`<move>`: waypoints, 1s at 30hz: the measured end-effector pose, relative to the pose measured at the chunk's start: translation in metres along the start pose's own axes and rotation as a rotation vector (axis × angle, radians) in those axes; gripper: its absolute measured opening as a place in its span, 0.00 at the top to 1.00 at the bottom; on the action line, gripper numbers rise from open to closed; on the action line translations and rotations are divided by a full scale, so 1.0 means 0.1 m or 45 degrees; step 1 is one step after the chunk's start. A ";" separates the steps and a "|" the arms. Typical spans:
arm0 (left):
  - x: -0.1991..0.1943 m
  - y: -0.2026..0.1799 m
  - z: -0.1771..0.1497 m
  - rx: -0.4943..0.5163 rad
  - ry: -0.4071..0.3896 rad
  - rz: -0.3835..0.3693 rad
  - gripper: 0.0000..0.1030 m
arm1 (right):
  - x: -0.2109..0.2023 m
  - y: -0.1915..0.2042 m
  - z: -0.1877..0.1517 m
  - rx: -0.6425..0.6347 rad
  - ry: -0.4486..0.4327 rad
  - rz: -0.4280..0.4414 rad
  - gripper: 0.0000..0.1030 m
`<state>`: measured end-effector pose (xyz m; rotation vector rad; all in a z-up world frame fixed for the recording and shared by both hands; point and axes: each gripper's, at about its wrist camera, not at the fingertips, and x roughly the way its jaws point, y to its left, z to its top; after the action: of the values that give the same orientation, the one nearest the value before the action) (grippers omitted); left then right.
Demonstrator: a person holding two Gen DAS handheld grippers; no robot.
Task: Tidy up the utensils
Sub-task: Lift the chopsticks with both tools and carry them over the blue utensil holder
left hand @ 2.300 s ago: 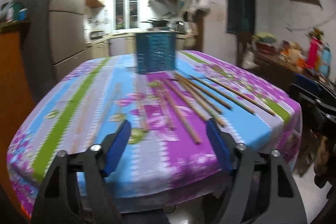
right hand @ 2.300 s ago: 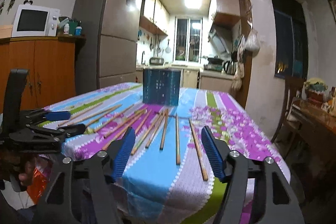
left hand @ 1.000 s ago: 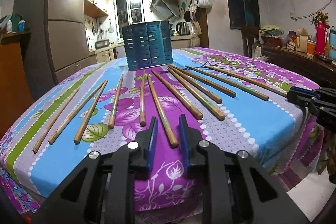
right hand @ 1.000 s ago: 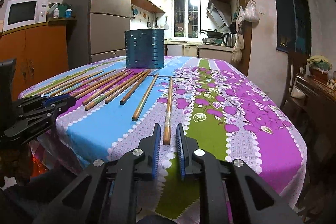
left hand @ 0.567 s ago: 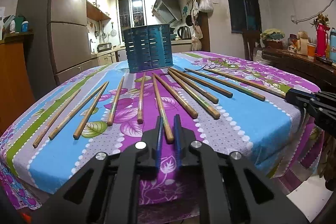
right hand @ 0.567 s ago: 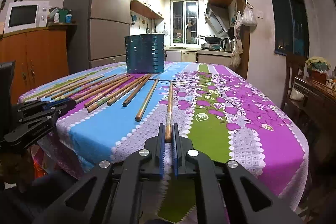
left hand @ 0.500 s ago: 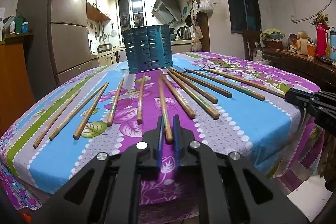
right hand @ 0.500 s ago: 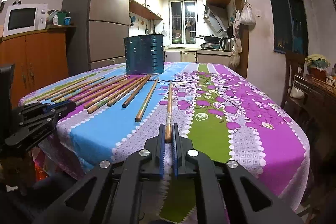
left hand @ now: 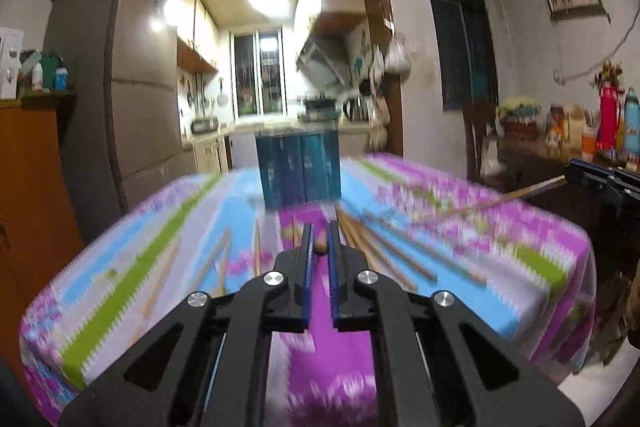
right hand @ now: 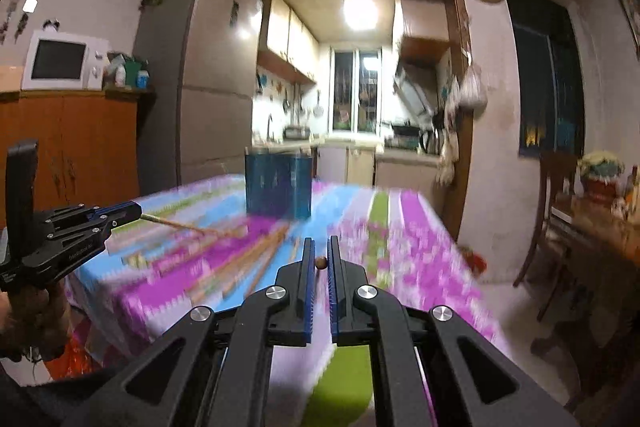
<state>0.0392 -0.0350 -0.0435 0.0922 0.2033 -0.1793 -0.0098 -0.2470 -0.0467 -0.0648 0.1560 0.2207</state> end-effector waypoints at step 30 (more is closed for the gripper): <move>1.01 0.38 2.01 0.008 -0.119 -0.081 0.95 | 1.46 -0.37 2.11 -0.082 0.002 0.180 0.93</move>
<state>0.1829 -0.0363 0.1343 0.0836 0.1129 -0.2469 0.1704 -0.2343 0.1390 -0.1181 0.1550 0.3668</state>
